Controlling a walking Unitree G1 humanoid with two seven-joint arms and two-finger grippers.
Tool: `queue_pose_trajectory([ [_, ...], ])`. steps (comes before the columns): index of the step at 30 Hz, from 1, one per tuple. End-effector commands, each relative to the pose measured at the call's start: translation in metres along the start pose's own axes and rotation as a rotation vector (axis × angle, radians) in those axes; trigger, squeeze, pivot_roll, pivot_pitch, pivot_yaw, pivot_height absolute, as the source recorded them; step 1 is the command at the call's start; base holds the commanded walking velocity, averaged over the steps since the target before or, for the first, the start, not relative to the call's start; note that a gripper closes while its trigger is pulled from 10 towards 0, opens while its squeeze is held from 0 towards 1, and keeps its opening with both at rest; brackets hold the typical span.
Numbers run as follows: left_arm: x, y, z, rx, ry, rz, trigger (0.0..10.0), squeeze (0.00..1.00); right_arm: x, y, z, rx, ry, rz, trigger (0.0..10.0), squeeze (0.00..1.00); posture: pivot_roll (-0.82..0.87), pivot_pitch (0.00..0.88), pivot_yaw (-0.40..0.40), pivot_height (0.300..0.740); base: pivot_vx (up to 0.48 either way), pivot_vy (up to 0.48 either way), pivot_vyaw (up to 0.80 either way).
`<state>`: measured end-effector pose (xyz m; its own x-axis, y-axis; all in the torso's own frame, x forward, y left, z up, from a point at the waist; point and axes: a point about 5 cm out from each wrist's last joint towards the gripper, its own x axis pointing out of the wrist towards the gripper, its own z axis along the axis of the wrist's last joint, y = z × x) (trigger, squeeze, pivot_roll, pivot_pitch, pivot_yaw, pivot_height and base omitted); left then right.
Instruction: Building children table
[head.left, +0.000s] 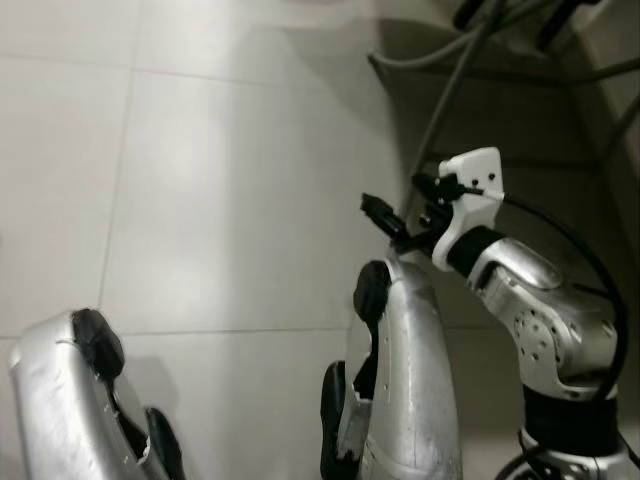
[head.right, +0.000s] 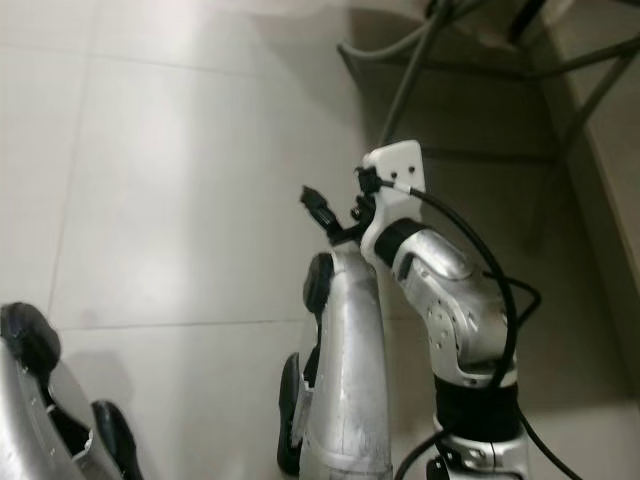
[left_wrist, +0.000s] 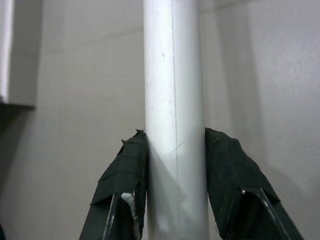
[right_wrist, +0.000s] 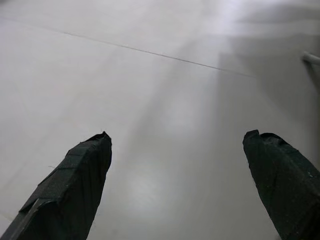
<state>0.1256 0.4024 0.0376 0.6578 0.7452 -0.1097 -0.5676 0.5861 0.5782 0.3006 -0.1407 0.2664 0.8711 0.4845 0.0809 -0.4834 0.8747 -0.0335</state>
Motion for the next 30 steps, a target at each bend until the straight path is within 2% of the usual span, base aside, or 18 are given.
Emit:
queue_pose_trajectory([
  [1, -0.011, 0.0, -0.009, 0.012, 0.012, -0.004, 0.0, 0.0, -0.003, 0.004, 0.001, 0.02, -0.022, 0.026, 10.0, 0.0, -0.24, 0.457, -0.177, 0.36, 0.0, 0.0, 0.0],
  [4, -0.009, 0.007, 0.021, 0.0, -0.126, 0.02, 0.0, 0.0, 0.001, 0.019, 0.003, 0.069, -0.048, 0.125, 10.0, 0.0, -0.2, 0.422, -0.159, 0.375, 0.0, 0.0, 0.0],
  [5, -0.009, 0.007, 0.021, 0.0, -0.126, 0.02, 0.0, 0.0, 0.001, 0.019, 0.003, 0.069, -0.048, 0.125, 10.0, 0.0, -0.2, 0.422, -0.159, 0.375, 0.0, 0.0, 0.0],
  [10, -0.006, 0.017, 0.05, -0.021, -0.228, 0.052, 0.0, 0.0, 0.005, 0.038, -0.005, 0.151, -0.031, 0.246, 10.0, 0.0, -0.15, 0.379, -0.141, 0.395, 0.0, 0.0, 0.0],
  [11, -0.006, 0.017, 0.05, -0.021, -0.228, 0.052, 0.0, 0.0, 0.005, 0.038, -0.005, 0.151, -0.031, 0.246, 10.0, 0.0, -0.15, 0.379, -0.141, 0.395, 0.0, 0.0, 0.0],
  [13, -0.007, 0.025, 0.067, -0.015, -0.284, 0.072, 0.0, 0.0, 0.005, 0.048, -0.005, 0.2, -0.034, 0.317, 10.0, 0.0, -0.12, 0.335, -0.127, 0.405, 0.0, 0.0, 0.0],
  [14, -0.008, 0.028, 0.072, -0.013, -0.299, 0.075, 0.0, 0.0, 0.005, 0.052, -0.003, 0.228, -0.044, 0.347, 10.0, 0.0, -0.12, 0.335, -0.127, 0.41, 0.0, 0.0, 0.0],
  [16, -0.01, 0.033, 0.083, -0.011, -0.327, 0.085, 0.0, 0.0, 0.005, 0.068, 0.004, 0.339, -0.068, 0.473, 10.0, 0.0, -0.08, 0.282, -0.113, 0.425, 0.0, 0.0, 0.0],
  [17, -0.009, 0.033, 0.084, -0.012, -0.328, 0.087, 0.0, 0.0, 0.005, 0.071, 0.004, 0.352, -0.07, 0.499, 10.0, 0.0, -0.07, 0.273, -0.111, 0.43, 0.0, 0.0, 0.0],
  [20, -0.009, 0.034, 0.086, -0.017, -0.332, 0.094, 0.0, 0.0, 0.003, 0.076, 0.005, 0.347, -0.074, 0.538, 10.0, 0.0, -0.06, 0.247, -0.106, 0.435, 0.0, 0.0, 0.0],
  [21, -0.007, 0.035, 0.091, -0.023, -0.337, 0.106, 0.0, 0.0, 0.001, 0.083, 0.004, 0.341, -0.077, 0.6, 10.0, 0.0, -0.04, 0.21, -0.1, 0.445, 0.0, 0.0, 0.0],
  [24, -0.007, 0.037, 0.093, -0.025, -0.338, 0.112, 0.0, 0.0, -0.001, 0.087, 0.004, 0.339, -0.075, 0.631, 10.0, 0.0, -0.04, 0.21, -0.1, 0.45, 0.0, 0.0, 0.0],
  [27, 0.002, 0.037, 0.106, -0.049, -0.356, 0.141, 0.0, 0.0, -0.011, 0.1, -0.005, 0.258, -0.033, 0.764, 10.0, 0.0, -0.02, 0.134, -0.086, 0.465, 0.0, 0.0, 0.0],
  [30, 0.004, 0.037, 0.11, -0.058, -0.361, 0.148, 0.0, 0.0, -0.015, 0.104, -0.007, 0.226, -0.02, 0.809, 10.0, 0.0, -0.02, 0.128, -0.085, 0.47, 0.0, 0.0, 0.0],
])
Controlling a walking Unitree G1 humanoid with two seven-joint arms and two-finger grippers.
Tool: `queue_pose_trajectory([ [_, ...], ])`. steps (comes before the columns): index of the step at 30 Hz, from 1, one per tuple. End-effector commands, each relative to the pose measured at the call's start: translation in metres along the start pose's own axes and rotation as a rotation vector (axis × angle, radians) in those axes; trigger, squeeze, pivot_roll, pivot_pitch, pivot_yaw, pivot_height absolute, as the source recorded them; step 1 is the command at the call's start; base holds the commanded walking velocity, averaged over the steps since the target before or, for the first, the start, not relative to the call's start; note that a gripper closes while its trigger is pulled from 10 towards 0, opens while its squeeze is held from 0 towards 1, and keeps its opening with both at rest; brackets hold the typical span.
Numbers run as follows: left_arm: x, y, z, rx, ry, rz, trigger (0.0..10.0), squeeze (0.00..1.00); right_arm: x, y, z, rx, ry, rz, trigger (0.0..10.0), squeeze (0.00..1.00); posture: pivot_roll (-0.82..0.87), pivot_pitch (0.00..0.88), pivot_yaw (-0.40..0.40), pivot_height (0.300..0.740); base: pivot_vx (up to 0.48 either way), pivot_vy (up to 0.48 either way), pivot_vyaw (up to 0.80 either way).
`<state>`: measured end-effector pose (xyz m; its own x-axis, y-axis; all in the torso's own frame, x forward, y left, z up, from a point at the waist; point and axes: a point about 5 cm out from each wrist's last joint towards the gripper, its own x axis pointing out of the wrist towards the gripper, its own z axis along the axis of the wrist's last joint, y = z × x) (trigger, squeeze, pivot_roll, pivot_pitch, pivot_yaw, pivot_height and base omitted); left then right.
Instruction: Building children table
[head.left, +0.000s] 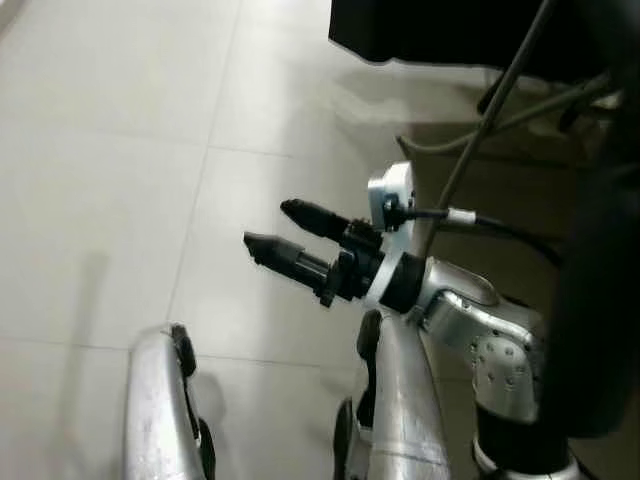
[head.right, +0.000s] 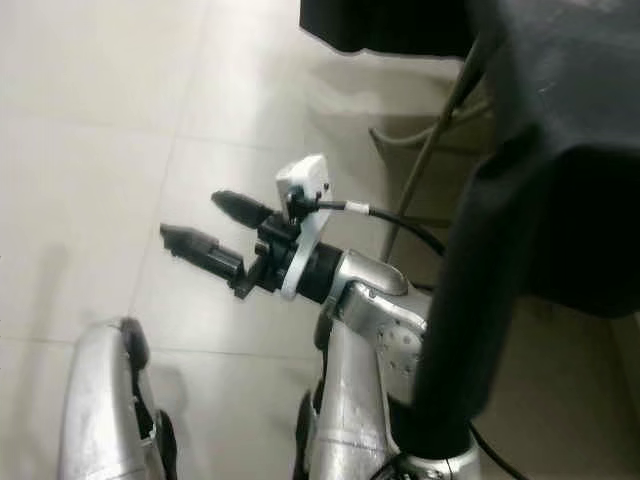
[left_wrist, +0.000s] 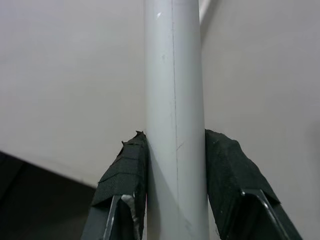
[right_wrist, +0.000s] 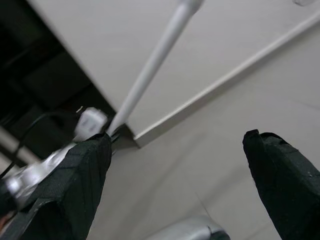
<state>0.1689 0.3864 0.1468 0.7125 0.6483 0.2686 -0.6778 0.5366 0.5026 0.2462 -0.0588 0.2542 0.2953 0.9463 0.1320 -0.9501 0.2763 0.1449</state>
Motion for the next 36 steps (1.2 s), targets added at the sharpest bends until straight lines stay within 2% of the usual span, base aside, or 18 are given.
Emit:
queue_pose_trajectory([
  [1, 0.002, 0.006, -0.001, 0.019, 0.015, 0.029, 0.0, 0.0, 0.0, 0.013, -0.004, -0.038, 0.027, 0.089, 10.0, 0.0, -0.01, 0.089, -0.079, 0.475, 0.0, 0.0, 0.0],
  [9, 0.016, 0.0, 0.01, -0.022, -0.002, 0.059, 0.0, 0.0, 0.001, 0.016, -0.002, -0.067, 0.043, 0.167, 10.0, 0.0, 0.0, 0.023, -0.084, 0.505, 0.0, 0.0, 0.0],
  [13, 0.018, 0.0, 0.012, -0.033, -0.008, 0.07, 0.0, 0.0, 0.001, 0.017, 0.001, -0.074, 0.029, 0.185, 10.0, 0.0, 0.01, 0.012, -0.085, 0.515, 0.0, 0.0, 0.0],
  [15, 0.019, 0.0, 0.012, -0.045, -0.005, 0.083, 0.0, 0.0, -0.003, 0.017, 0.008, -0.051, -0.006, 0.227, 10.0, 0.0, 0.01, 0.0, -0.086, 0.53, 0.0, 0.0, 0.0],
  [21, 0.019, -0.004, 0.012, -0.055, 0.002, 0.083, 0.0, 0.0, -0.007, 0.015, 0.013, -0.026, -0.026, 0.256, 10.0, 0.0, 0.01, 0.0, -0.088, 0.555, 0.0, 0.0, 0.0],
  [26, 0.022, -0.013, 0.016, -0.075, -0.002, 0.073, 0.0, 0.0, -0.007, 0.006, 0.025, -0.002, -0.102, 0.22, 10.0, 0.0, 0.01, 0.0, -0.083, 0.58, 0.0, 0.0, 0.0],
  [31, 0.019, -0.02, 0.017, -0.092, -0.001, 0.043, 0.0, 0.0, -0.008, -0.006, 0.036, -0.019, -0.159, 0.126, 10.0, 0.0, 0.01, 0.0, -0.081, 0.605, 0.0, 0.0, 0.0],
  [33, 0.015, -0.033, 0.021, -0.123, -0.02, -0.047, 0.0, 0.0, -0.009, -0.019, 0.047, -0.059, -0.209, 0.008, 10.0, 0.0, 0.01, 0.0, -0.082, 0.62, 0.0, 0.0, 0.0],
  [34, 0.015, -0.033, 0.021, -0.123, -0.02, -0.047, 0.0, 0.0, -0.009, -0.019, 0.047, -0.059, -0.209, 0.008, 10.0, 0.0, 0.01, 0.0, -0.082, 0.62, 0.0, 0.0, 0.0],
  [36, 0.01, -0.046, 0.028, -0.149, -0.054, -0.159, 0.0, 0.0, -0.01, -0.025, 0.054, -0.062, -0.245, -0.051, 10.0, 0.0, 0.01, 0.0, -0.082, 0.63, 0.0, 0.0, 0.0],
])
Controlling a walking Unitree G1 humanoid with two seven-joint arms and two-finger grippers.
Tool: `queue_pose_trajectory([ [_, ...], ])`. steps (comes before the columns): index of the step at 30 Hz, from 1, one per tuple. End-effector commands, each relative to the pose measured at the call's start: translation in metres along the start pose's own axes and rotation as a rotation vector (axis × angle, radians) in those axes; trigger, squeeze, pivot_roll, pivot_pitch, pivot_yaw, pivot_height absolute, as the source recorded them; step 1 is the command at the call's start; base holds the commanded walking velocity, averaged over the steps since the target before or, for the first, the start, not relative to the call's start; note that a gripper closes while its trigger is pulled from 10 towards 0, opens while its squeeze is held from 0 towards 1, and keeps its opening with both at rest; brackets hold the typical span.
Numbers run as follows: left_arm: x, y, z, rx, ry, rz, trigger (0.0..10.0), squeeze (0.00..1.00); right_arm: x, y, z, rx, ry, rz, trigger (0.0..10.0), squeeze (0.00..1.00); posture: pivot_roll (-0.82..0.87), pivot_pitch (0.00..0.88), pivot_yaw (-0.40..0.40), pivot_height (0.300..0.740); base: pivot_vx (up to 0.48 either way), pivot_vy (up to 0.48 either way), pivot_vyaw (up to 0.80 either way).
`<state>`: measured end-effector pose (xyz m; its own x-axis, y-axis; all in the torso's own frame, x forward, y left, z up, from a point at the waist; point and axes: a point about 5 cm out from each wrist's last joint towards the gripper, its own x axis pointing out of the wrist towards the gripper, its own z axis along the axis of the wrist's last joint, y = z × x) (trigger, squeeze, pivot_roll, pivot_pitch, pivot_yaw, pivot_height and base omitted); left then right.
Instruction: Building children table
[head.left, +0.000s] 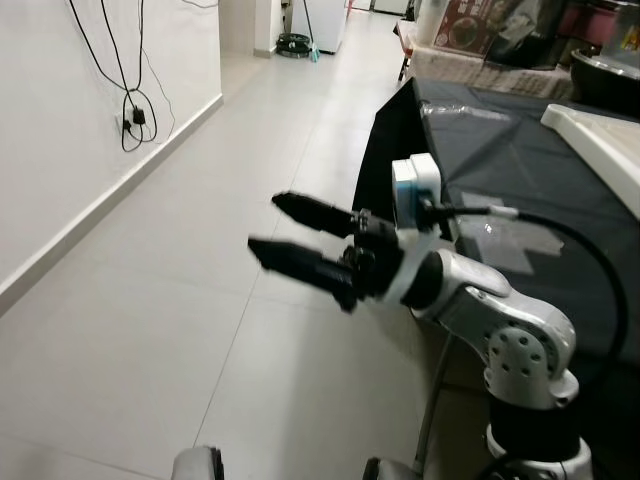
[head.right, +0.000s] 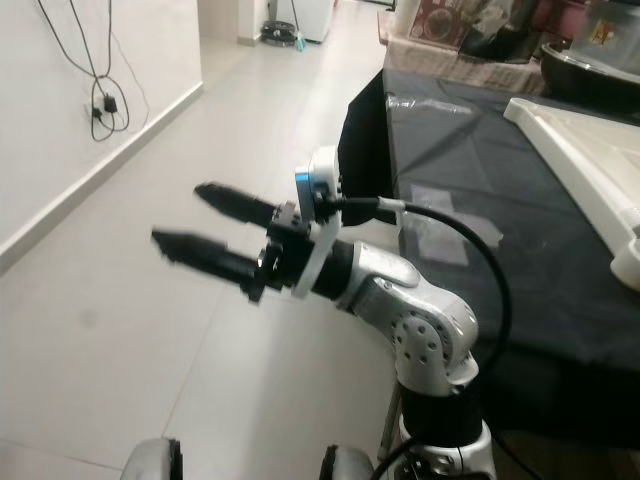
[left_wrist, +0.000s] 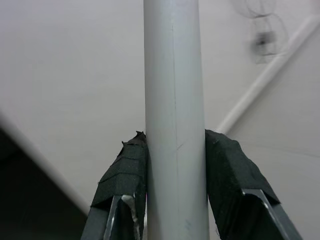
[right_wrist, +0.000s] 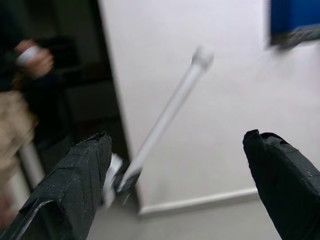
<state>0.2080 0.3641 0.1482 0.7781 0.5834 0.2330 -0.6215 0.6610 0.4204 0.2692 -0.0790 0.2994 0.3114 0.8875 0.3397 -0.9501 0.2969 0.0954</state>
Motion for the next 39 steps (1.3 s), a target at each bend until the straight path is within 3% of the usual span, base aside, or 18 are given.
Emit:
queue_pose_trajectory([
  [1, -0.005, -0.015, 0.008, -0.028, -0.05, -0.101, 0.0, 0.0, -0.003, -0.007, 0.007, -0.014, -0.039, -0.062, 10.0, 0.0, 0.01, 0.0, -0.082, 0.635, 0.0, 0.0, 0.0],
  [8, -0.007, -0.029, 0.015, -0.038, -0.084, -0.193, 0.0, 0.0, -0.008, -0.022, 0.02, -0.051, -0.092, -0.192, 10.0, 0.0, 0.0, 0.0, -0.077, 0.655, 0.0, 0.0, 0.0],
  [10, -0.005, -0.034, 0.018, -0.047, -0.096, -0.226, 0.0, 0.0, -0.013, -0.036, 0.027, -0.109, -0.117, -0.319, 10.0, 0.0, 0.0, 0.0, -0.075, 0.665, 0.0, 0.0, 0.0],
  [11, -0.006, -0.036, 0.02, -0.052, -0.106, -0.248, 0.0, 0.0, -0.017, -0.046, 0.029, -0.181, -0.106, -0.42, 10.0, 0.0, 0.0, 0.0, -0.075, 0.67, 0.0, 0.0, 0.0],
  [15, -0.006, -0.04, 0.023, -0.062, -0.118, -0.279, 0.0, 0.0, -0.022, -0.059, 0.029, -0.281, -0.09, -0.559, 10.0, 0.0, 0.0, 0.0, -0.074, 0.68, 0.0, 0.0, 0.0],
  [16, -0.007, -0.042, 0.026, -0.07, -0.128, -0.298, 0.0, 0.0, -0.027, -0.067, 0.028, -0.323, -0.077, -0.652, 10.0, 0.0, 0.0, 0.0, -0.076, 0.685, 0.0, 0.0, 0.0],
  [21, -0.008, -0.049, 0.038, -0.097, -0.164, -0.349, 0.0, 0.0, -0.039, -0.082, 0.013, -0.355, -0.014, -0.837, 10.0, 0.0, 0.01, 0.0, -0.078, 0.7, 0.0, 0.0, 0.0],
  [26, -0.016, -0.063, 0.048, -0.127, -0.193, -0.428, 0.0, 0.0, -0.045, -0.085, -0.011, -0.406, 0.101, -0.929, 10.0, 0.0, 0.02, 0.0, -0.079, 0.72, 0.0, 0.0, 0.0],
  [30, -0.027, -0.079, 0.057, -0.142, -0.227, -0.534, 0.0, 0.0, -0.052, -0.087, -0.025, -0.345, 0.136, -0.969, 10.0, 0.0, 0.02, 0.0, -0.08, 0.735, 0.0, 0.0, 0.0],
  [33, -0.029, -0.085, 0.064, -0.149, -0.255, -0.598, 0.0, 0.0, -0.054, -0.09, -0.032, -0.2, 0.111, -0.954, 10.0, 0.0, 0.02, 0.0, -0.078, 0.74, 0.0, 0.0, 0.0],
  [36, -0.028, -0.087, 0.066, -0.141, -0.27, -0.624, 0.0, 0.0, -0.051, -0.091, -0.034, -0.142, 0.098, -0.919, 10.0, 0.0, 0.02, 0.0, -0.077, 0.74, 0.0, 0.0, 0.0],
  [38, -0.027, -0.092, 0.07, -0.13, -0.291, -0.658, 0.0, 0.0, -0.045, -0.09, -0.038, -0.011, 0.084, -0.845, 10.0, 0.0, 0.01, 0.0, -0.077, 0.74, 0.0, 0.0, 0.0],
  [39, -0.027, -0.092, 0.07, -0.13, -0.291, -0.658, 0.0, 0.0, -0.045, -0.09, -0.038, -0.011, 0.084, -0.845, 10.0, 0.0, 0.01, 0.0, -0.077, 0.74, 0.0, 0.0, 0.0],
])
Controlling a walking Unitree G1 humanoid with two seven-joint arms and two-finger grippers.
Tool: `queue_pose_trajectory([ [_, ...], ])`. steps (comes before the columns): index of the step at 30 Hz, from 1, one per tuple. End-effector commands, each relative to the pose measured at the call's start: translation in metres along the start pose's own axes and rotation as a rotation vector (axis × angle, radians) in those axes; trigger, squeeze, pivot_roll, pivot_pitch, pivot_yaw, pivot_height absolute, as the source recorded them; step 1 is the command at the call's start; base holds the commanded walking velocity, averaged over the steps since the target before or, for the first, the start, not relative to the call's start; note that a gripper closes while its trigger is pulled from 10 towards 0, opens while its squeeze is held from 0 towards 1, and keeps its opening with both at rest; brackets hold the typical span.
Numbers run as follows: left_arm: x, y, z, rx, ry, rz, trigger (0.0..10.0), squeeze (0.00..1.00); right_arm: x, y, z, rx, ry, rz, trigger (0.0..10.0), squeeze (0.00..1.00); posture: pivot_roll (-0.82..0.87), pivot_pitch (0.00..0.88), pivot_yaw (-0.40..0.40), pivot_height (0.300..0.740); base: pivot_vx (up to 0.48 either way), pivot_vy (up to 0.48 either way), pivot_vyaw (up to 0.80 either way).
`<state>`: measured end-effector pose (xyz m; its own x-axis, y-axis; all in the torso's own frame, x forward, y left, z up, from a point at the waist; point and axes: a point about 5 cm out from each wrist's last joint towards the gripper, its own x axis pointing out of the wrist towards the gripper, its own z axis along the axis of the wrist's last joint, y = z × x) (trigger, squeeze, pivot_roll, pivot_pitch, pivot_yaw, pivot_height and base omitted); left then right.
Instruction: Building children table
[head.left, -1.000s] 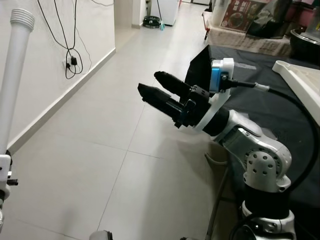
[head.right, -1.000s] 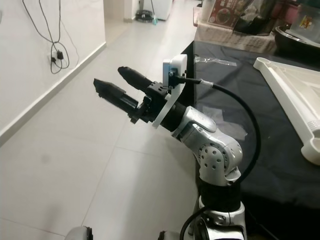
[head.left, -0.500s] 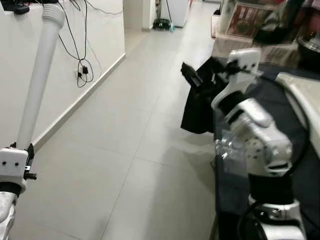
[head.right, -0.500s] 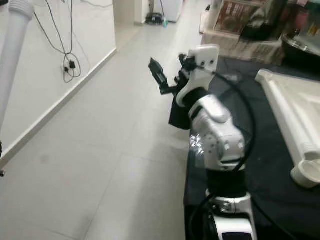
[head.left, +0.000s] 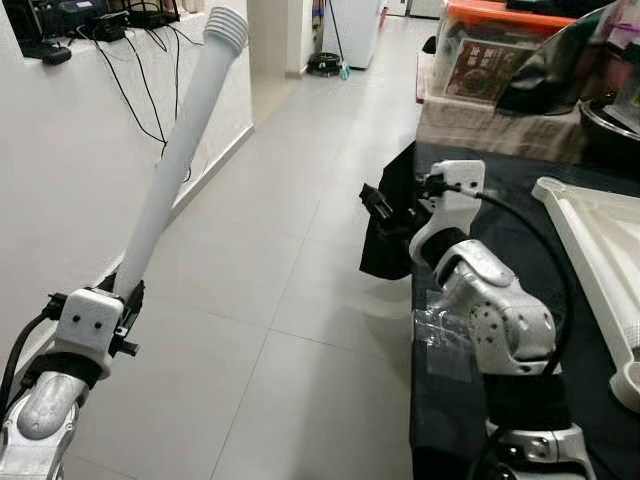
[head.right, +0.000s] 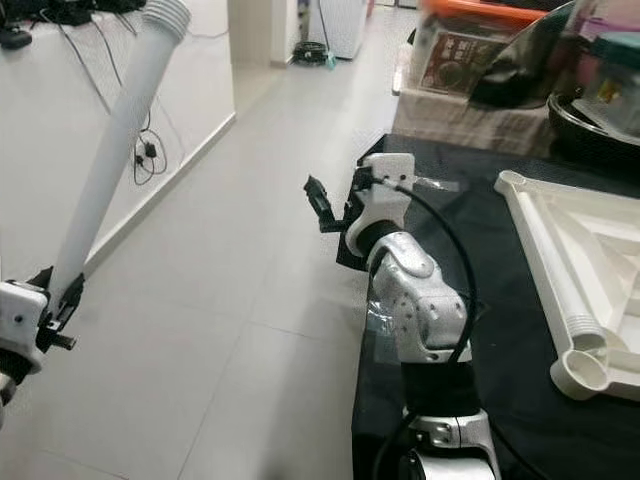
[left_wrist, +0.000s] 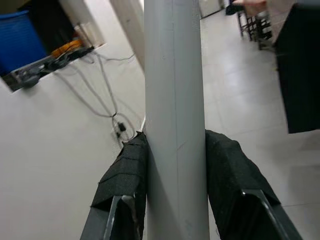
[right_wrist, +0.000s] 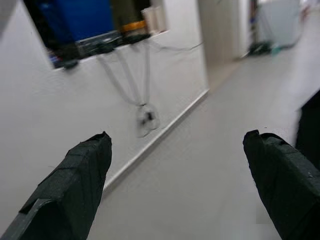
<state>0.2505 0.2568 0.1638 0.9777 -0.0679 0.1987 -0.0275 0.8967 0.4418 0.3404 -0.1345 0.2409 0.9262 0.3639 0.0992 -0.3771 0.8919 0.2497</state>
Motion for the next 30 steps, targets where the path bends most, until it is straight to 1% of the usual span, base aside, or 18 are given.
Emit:
queue_pose_trajectory([
  [1, 0.005, -0.006, 0.004, 0.013, -0.026, -0.064, 0.0, 0.0, 0.003, 0.015, -0.007, 0.197, 0.07, 0.144, 10.0, 0.0, 0.02, 0.0, -0.074, 0.74, 0.0, 0.0, 0.0],
  [3, 0.005, -0.006, 0.004, 0.013, -0.026, -0.064, 0.0, 0.0, 0.003, 0.015, -0.007, 0.197, 0.07, 0.144, 10.0, 0.0, 0.02, 0.0, -0.074, 0.74, 0.0, 0.0, 0.0],
  [6, 0.008, -0.021, 0.009, 0.026, -0.047, -0.157, 0.0, 0.0, 0.002, 0.036, -0.011, 0.357, 0.108, 0.298, 10.0, 0.0, 0.02, 0.0, -0.069, 0.74, 0.0, 0.0, 0.0],
  [11, 0.006, -0.036, 0.012, 0.019, -0.061, -0.239, 0.0, 0.0, 0.001, 0.045, -0.013, 0.471, 0.118, 0.362, 10.0, 0.0, 0.02, 0.0, -0.065, 0.74, 0.0, 0.0, 0.0],
  [14, 0.006, -0.036, 0.012, 0.019, -0.061, -0.239, 0.0, 0.0, 0.001, 0.045, -0.013, 0.471, 0.118, 0.362, 10.0, 0.0, 0.02, 0.0, -0.065, 0.74, 0.0, 0.0, 0.0],
  [15, 0.005, -0.042, 0.013, 0.015, -0.066, -0.268, 0.0, 0.0, 0.0, 0.049, -0.014, 0.504, 0.13, 0.391, 10.0, 0.0, 0.02, 0.0, -0.065, 0.74, 0.0, 0.0, 0.0],
  [17, 0.004, -0.048, 0.014, 0.017, -0.069, -0.3, 0.0, 0.0, -0.001, 0.05, -0.014, 0.47, 0.113, 0.391, 10.0, 0.0, 0.02, 0.0, -0.065, 0.74, 0.0, 0.0, 0.0],
  [18, 0.002, -0.05, 0.014, 0.019, -0.068, -0.316, 0.0, 0.0, -0.001, 0.049, -0.011, 0.321, 0.084, 0.374, 10.0, 0.0, 0.02, 0.0, -0.064, 0.74, 0.0, 0.0, 0.0],
  [19, 0.002, -0.05, 0.014, 0.019, -0.068, -0.316, 0.0, 0.0, -0.001, 0.049, -0.011, 0.321, 0.084, 0.374, 10.0, 0.0, 0.02, 0.0, -0.064, 0.74, 0.0, 0.0, 0.0],
  [21, 0.003, -0.045, 0.012, 0.028, -0.053, -0.307, 0.0, 0.0, -0.003, 0.046, -0.003, -0.061, 0.006, 0.372, 10.0, 0.0, 0.02, 0.0, -0.064, 0.74, 0.0, 0.0, 0.0],
  [22, 0.003, -0.042, 0.011, 0.03, -0.047, -0.298, 0.0, 0.0, -0.004, 0.047, -0.001, -0.168, -0.016, 0.383, 10.0, 0.0, 0.02, 0.0, -0.064, 0.74, 0.0, 0.0, 0.0],
  [23, 0.003, -0.042, 0.011, 0.03, -0.047, -0.298, 0.0, 0.0, -0.004, 0.047, -0.001, -0.168, -0.016, 0.383, 10.0, 0.0, 0.02, 0.0, -0.064, 0.74, 0.0, 0.0, 0.0],
  [24, 0.004, -0.039, 0.01, 0.035, -0.041, -0.291, 0.0, 0.0, -0.005, 0.047, 0.003, -0.275, -0.046, 0.387, 10.0, 0.0, 0.02, 0.0, -0.062, 0.74, 0.0, 0.0, 0.0],
  [25, 0.006, -0.032, 0.01, 0.038, -0.019, -0.274, 0.0, 0.0, -0.007, 0.046, 0.005, -0.457, -0.089, 0.415, 10.0, 0.0, 0.01, 0.0, -0.059, 0.74, 0.0, 0.0, 0.0],
  [26, 0.008, -0.025, 0.01, 0.039, -0.004, -0.26, 0.0, 0.0, -0.009, 0.047, 0.005, -0.584, -0.106, 0.451, 10.0, 0.0, 0.01, 0.0, -0.059, 0.74, 0.0, 0.0, 0.0],
  [27, 0.009, -0.021, 0.01, 0.04, 0.006, -0.251, 0.0, 0.0, -0.011, 0.048, 0.005, -0.661, -0.111, 0.478, 10.0, 0.0, 0.01, 0.0, -0.059, 0.74, 0.0, 0.0, 0.0],
  [28, 0.009, -0.021, 0.01, 0.04, 0.006, -0.251, 0.0, 0.0, -0.011, 0.048, 0.005, -0.661, -0.111, 0.478, 10.0, 0.0, 0.01, 0.0, -0.059, 0.74, 0.0, 0.0, 0.0],
  [30, 0.012, -0.012, 0.011, 0.039, 0.019, -0.241, 0.0, 0.0, -0.012, 0.047, 0.004, -0.735, -0.111, 0.513, 10.0, 0.0, 0.02, 0.0, -0.063, 0.74, 0.0, 0.0, 0.0],
])
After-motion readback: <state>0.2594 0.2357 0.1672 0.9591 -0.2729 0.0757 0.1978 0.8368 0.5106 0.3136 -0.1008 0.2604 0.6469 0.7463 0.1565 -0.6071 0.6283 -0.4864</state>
